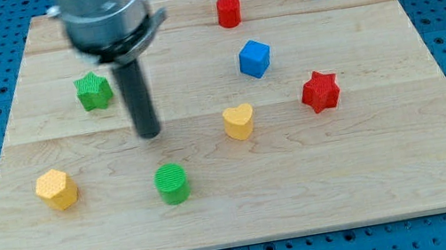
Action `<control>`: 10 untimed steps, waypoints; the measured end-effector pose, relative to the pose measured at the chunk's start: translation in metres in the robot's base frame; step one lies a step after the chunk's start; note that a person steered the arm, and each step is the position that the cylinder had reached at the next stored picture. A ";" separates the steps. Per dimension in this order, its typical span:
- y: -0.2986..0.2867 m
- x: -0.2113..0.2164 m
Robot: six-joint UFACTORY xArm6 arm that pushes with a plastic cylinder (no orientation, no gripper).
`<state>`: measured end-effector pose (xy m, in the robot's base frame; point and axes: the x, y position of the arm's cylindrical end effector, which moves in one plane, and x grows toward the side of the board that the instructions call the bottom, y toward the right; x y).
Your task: Move the green circle to the bottom left of the yellow hexagon
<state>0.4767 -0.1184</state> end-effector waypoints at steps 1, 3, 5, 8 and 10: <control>0.023 0.020; 0.069 0.064; 0.124 0.065; 0.144 0.071; 0.079 0.094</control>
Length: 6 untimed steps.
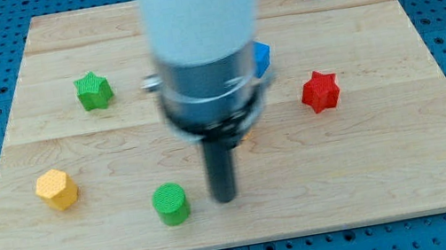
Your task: Move the green circle to the bottom left of the yellow hexagon
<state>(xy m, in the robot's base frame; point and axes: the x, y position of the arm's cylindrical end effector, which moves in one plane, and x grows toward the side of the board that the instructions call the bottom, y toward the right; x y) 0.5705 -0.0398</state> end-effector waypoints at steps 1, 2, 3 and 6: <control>-0.038 0.007; -0.096 0.013; -0.109 0.012; -0.171 0.002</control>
